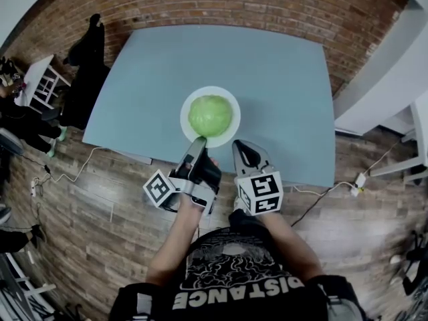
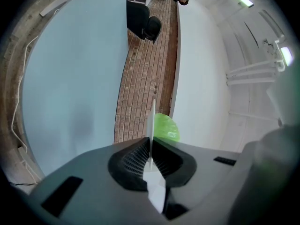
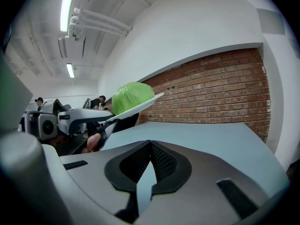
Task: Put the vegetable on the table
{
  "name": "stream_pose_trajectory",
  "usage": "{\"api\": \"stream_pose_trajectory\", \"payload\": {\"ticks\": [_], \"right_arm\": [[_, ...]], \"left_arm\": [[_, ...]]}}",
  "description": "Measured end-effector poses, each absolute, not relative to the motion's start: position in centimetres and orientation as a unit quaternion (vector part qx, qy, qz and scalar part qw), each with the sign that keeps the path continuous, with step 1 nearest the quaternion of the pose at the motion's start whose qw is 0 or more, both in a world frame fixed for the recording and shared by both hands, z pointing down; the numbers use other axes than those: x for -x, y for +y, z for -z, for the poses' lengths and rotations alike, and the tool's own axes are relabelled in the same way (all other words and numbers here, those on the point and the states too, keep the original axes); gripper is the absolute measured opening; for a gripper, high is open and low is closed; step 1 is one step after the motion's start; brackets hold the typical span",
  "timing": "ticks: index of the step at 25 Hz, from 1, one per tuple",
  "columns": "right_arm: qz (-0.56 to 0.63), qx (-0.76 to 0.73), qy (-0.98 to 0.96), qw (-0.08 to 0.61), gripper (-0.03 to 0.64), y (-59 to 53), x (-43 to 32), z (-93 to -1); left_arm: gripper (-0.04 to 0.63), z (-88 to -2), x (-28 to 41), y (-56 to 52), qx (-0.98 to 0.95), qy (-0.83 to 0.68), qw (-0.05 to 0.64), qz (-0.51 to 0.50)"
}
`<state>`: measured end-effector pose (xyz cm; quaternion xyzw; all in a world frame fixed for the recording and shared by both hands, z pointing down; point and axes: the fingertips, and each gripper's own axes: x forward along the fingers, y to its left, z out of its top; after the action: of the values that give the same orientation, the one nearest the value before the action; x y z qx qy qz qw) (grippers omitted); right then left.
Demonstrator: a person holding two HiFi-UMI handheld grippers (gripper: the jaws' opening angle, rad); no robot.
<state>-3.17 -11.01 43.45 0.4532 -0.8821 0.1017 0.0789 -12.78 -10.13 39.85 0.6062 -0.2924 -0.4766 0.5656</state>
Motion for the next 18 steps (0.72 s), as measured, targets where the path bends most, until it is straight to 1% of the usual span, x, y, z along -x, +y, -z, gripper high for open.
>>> {"api": "stream_pose_trajectory", "payload": {"ticks": [18], "right_arm": [[-0.09,-0.427,-0.897,0.074,0.008,-17.1,2.4,-42.9]], "left_arm": [[0.015,-40.1,11.7,-15.6,-0.594,-0.316,0.555,0.489]]}}
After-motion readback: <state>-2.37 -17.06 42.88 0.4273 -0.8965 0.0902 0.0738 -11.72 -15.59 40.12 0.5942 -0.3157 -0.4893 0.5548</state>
